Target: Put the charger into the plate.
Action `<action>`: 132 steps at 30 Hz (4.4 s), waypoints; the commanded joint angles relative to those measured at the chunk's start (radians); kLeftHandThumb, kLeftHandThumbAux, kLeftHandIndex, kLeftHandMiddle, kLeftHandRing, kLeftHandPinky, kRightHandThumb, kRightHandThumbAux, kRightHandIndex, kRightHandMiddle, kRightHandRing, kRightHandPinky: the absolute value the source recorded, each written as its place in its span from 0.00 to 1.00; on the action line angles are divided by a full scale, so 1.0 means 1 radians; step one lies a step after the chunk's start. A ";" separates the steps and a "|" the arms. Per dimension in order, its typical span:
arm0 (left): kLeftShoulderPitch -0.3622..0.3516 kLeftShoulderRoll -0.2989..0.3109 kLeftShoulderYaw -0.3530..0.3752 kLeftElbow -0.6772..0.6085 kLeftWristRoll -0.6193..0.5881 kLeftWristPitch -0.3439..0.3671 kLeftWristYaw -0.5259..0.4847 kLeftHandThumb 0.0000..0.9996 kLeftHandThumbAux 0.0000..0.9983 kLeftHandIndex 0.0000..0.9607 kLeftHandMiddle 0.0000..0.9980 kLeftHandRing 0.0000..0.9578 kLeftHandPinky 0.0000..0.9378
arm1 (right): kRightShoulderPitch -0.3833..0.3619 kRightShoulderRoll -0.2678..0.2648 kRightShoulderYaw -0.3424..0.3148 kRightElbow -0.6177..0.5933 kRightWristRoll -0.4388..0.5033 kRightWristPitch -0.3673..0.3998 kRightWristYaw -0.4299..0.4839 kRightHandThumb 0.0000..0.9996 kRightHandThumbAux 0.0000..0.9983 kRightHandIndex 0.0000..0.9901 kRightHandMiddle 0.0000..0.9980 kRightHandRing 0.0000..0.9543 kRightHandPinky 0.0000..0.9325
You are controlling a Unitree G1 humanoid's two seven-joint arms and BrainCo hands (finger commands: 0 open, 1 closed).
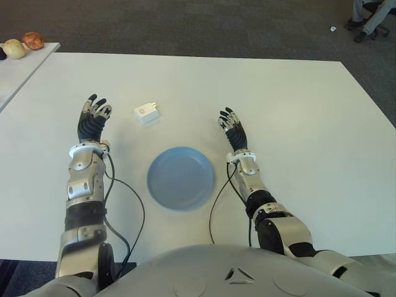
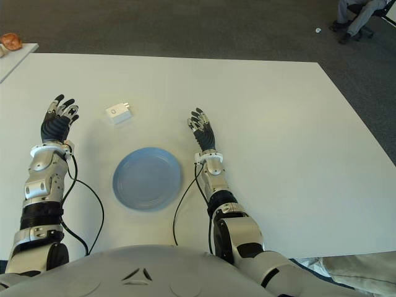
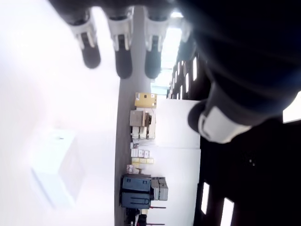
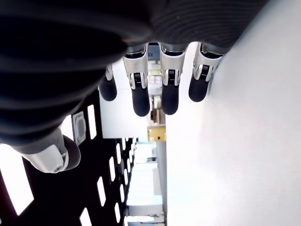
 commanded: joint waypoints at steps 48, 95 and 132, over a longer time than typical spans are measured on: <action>-0.423 0.278 -0.844 0.678 1.065 -0.341 0.342 0.05 0.35 0.00 0.00 0.00 0.00 | 0.056 0.000 0.009 0.056 0.019 0.063 0.020 0.00 0.52 0.10 0.20 0.17 0.14; -0.444 0.203 -0.978 0.948 1.053 -0.328 0.489 0.00 0.33 0.00 0.00 0.00 0.00 | 0.104 -0.012 0.030 -0.005 0.006 0.057 -0.006 0.00 0.48 0.10 0.23 0.18 0.09; -0.248 0.413 -0.794 0.626 0.755 -0.567 0.084 0.00 0.41 0.00 0.00 0.00 0.03 | 0.100 -0.004 0.020 -0.015 0.036 0.075 0.009 0.00 0.48 0.13 0.32 0.25 0.08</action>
